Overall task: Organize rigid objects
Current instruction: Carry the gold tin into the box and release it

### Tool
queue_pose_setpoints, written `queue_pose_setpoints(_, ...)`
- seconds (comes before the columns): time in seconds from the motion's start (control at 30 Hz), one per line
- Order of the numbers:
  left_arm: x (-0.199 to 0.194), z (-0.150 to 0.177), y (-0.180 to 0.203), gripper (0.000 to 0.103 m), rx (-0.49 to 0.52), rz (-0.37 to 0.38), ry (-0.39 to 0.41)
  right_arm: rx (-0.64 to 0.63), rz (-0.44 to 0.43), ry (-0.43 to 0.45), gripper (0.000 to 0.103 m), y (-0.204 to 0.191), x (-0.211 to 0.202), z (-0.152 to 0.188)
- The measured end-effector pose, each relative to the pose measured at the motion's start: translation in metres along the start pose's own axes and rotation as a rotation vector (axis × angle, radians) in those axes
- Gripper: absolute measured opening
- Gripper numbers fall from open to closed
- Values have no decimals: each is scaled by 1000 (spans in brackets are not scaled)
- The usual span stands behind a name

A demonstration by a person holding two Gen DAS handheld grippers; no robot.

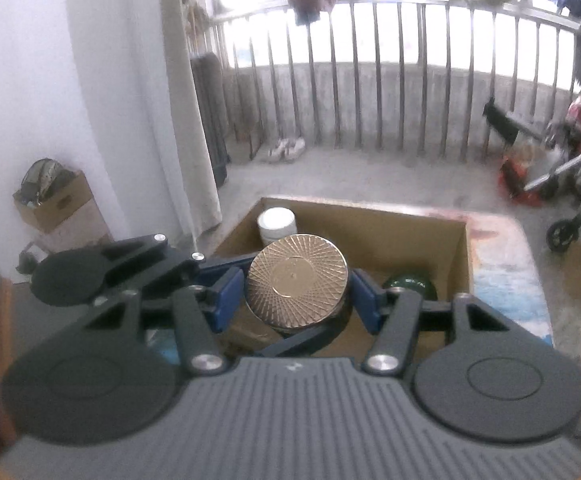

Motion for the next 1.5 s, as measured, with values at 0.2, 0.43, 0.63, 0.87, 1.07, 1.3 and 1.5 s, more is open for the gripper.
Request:
queue_pose_setpoints(0.2,84,18,-28,56,-142,84,-239,111,-54,-213,58,53,80,-10)
queue_pose_setpoints(0.43,141,55,-44,56,-214,141,-425,200,-94,-433,58,94,151,12)
queue_pose_setpoints(0.63,157,75,-57,56,-257,174,-495,223,-109,-544,57,99,180,30)
queue_pose_setpoints(0.87,156,82,-60,76,-276,211,-518,238,-106,-618,57,105,200,44)
queue_pose_setpoints(1.07,149,79,-62,77,-288,186,-516,256,-102,-616,58,107,199,44)
queue_pose_setpoints(1.3,117,57,-64,83,-274,162,-426,258,-103,-523,59,101,167,22)
queue_pose_setpoints(1.5,56,29,-69,85,-259,129,-272,277,-95,-366,59,92,100,-6)
Point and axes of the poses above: each gripper's, at about its wrist camera, not at the fingertips, and x roughly the way its jaws point, y to its right, z to its underside, the point moved 6 cm from there along x, roughly the way its jaws point, and after that the axes turned 5 degrees about -z, right-handed, at the moved point
